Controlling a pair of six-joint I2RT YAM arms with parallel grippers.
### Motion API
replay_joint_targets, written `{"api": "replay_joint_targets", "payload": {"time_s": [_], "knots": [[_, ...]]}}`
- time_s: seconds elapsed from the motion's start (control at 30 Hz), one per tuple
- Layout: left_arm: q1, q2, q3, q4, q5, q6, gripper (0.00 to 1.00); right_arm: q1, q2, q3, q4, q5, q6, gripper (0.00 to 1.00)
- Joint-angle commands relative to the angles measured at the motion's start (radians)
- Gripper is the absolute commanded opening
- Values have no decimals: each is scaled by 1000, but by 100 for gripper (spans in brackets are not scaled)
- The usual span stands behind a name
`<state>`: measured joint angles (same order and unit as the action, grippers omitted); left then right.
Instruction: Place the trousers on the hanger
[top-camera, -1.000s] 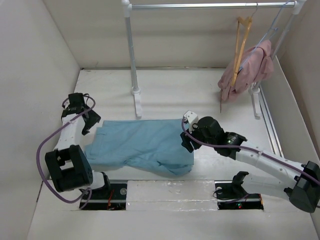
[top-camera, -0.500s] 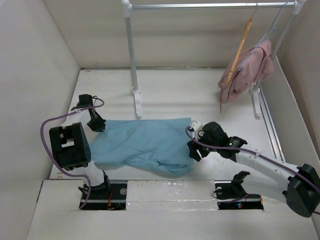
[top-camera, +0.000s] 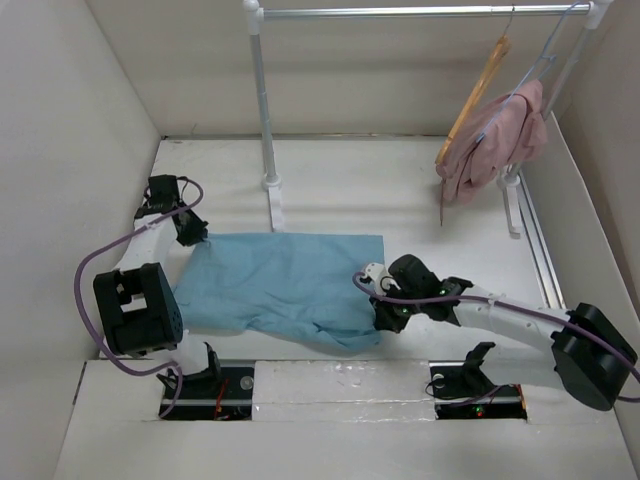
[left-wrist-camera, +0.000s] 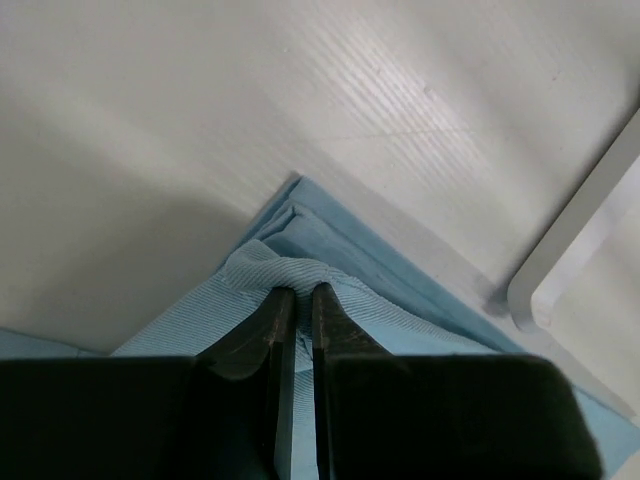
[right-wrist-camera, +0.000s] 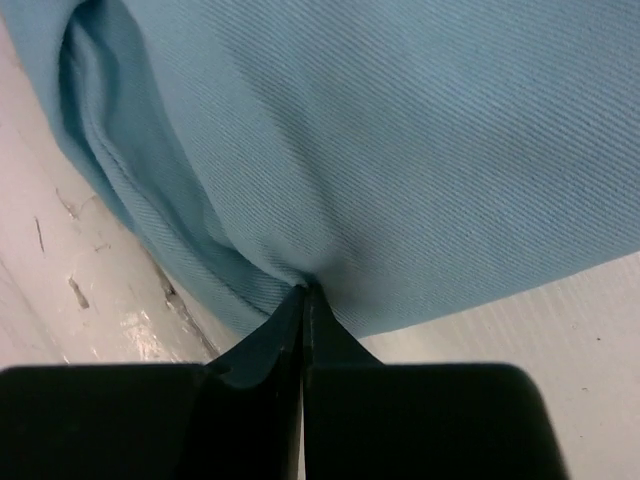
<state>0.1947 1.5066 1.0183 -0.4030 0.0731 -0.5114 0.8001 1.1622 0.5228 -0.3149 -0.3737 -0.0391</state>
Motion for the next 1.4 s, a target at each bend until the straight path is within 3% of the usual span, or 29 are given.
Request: {"api": "replay_joint_targets", "payload": {"time_s": [0.0,0.27,0.47,0.53,0.57,0.67,0.73,0.77,0.87,0.93,1.03,1.17,1.3,1.37], "knots": [[-1,32,68,27,-35,8,0,17,5,9,41,33,14,0],[-1,179,178,86,-41,39,0,27,-110,10,-171,136,22,0],[-1,276,217,76,-49,76,0,36,-66,-9,-145,151,36,0],[-1,253,204,76,-36,82,13,36,-62,-7,-133,157,36,0],[-1,242,206,69,-47,83,30,45,-61,-4,-133,159,36,0],[-1,179,221,37,-58,83,56,45,-65,5,-174,174,27,0],[-1,138,233,-3,-46,71,63,45,-87,17,-188,174,15,0],[-1,123,239,-14,-39,67,68,45,-91,25,-206,162,12,20],[-1,44,220,-48,-36,60,68,45,-122,89,-243,145,-7,71],[-1,-49,186,-59,-24,62,64,7,-140,152,-256,141,-36,85],[-34,-182,80,-43,29,62,59,-64,-134,187,-205,116,-50,92],[-103,-282,-165,15,154,-10,54,-221,-34,152,-16,-3,-16,97],[-103,-316,-363,131,246,-78,51,-271,80,102,127,-48,36,96],[-103,-306,-411,162,258,-82,50,-283,119,75,212,-48,108,86]]}}
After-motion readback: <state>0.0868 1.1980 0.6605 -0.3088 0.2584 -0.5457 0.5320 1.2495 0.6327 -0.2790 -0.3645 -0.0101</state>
